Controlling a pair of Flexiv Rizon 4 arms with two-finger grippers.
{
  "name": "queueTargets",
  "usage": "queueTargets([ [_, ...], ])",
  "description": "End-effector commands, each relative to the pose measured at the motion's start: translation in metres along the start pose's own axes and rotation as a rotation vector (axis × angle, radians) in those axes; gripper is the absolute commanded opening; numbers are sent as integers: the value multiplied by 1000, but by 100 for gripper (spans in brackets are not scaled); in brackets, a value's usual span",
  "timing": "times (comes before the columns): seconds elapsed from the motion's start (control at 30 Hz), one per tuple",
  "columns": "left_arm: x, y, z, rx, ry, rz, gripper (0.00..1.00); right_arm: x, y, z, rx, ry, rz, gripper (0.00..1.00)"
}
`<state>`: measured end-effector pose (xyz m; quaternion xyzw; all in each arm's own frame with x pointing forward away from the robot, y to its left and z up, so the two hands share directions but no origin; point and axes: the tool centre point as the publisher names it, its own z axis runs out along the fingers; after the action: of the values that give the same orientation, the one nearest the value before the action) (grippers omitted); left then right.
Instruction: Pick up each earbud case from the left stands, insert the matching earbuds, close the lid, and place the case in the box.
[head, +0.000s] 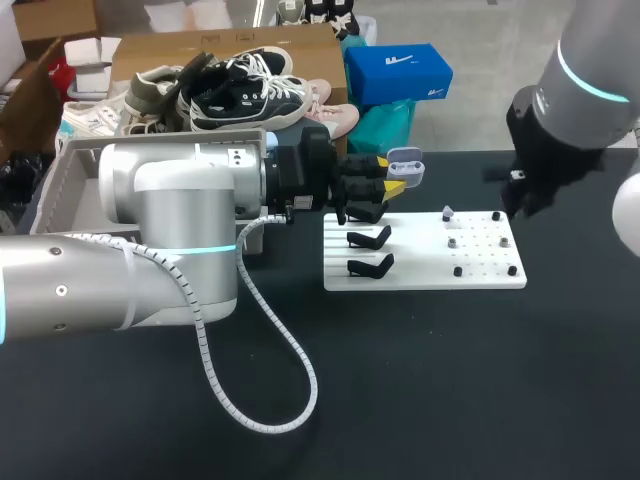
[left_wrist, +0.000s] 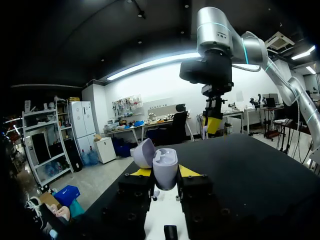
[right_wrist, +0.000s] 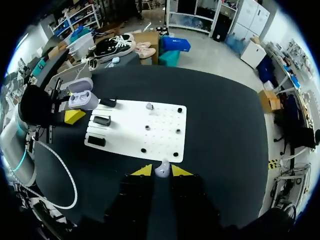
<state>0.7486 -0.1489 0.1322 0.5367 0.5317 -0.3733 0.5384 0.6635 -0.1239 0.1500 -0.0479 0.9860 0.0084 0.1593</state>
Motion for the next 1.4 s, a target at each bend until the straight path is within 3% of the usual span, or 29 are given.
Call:
queueTargets([
  [0.03,0,-2,0,-7,-3,2,0,3,7,-18,164,25,157,0],
  [0.47,0,-2,0,-7,-3,2,0,9,28,-59,262,46,300,0],
  [0.77,0,-2,0,-7,-3,2,0,-9,63,-77,241,29,392,0],
  [1.17,0,-2,0,-7,-3,2,0,-44,96,-67,209,17,555,0],
  [1.4,0,-2,0,-7,-3,2,0,-62,106,-56,196,19,574,0],
])
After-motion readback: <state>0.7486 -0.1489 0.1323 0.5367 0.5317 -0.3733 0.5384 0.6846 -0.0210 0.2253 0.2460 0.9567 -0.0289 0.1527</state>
